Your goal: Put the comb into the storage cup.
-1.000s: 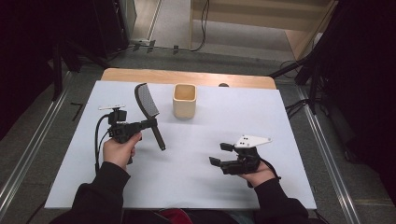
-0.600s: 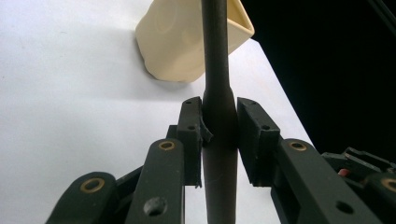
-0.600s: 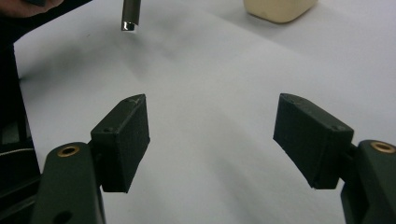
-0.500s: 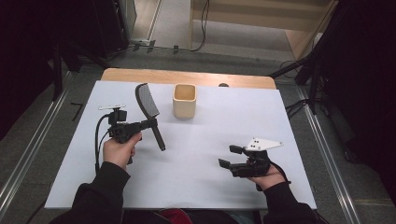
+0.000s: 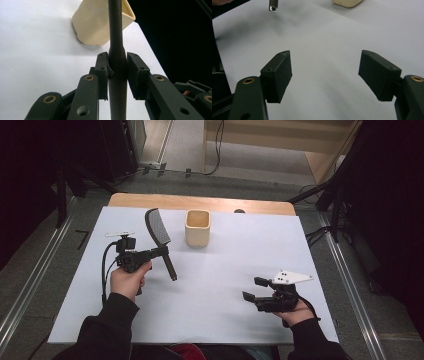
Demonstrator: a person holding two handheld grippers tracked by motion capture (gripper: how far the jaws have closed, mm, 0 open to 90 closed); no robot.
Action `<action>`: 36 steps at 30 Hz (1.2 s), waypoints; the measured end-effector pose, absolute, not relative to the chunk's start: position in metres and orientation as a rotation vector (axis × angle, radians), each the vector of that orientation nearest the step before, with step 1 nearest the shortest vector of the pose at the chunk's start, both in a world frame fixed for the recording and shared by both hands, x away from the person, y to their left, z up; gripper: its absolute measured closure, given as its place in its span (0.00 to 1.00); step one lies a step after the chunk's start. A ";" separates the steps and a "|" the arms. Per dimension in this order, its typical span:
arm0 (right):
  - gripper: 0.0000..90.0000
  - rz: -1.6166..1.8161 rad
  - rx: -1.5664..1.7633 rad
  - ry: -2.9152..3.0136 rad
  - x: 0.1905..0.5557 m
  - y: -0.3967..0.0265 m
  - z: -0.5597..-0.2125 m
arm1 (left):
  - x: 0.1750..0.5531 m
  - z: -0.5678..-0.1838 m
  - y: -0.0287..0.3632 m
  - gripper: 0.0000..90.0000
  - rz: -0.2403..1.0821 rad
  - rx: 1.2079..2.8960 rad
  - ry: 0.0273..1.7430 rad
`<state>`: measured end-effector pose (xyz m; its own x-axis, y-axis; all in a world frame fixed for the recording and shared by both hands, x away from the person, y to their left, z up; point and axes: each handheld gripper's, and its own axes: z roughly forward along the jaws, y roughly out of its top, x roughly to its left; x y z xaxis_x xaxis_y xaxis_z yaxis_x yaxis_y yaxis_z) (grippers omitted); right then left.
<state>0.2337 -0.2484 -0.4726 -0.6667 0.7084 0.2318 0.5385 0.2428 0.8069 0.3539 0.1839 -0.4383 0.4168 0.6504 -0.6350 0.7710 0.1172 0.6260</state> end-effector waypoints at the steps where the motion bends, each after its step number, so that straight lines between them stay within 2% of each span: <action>1: 0.28 1.390 1.181 2.325 0.233 -0.249 -0.473 | 0.354 -0.438 0.184 0.81 -0.138 1.585 1.286; 25: 0.28 1.365 1.198 2.322 0.229 -0.258 -0.474 | 0.372 -0.428 0.164 0.81 -0.092 1.653 1.137; 36: 0.27 1.359 1.182 2.331 0.231 -0.255 -0.475 | 0.384 -0.423 0.151 0.81 -0.128 1.665 1.093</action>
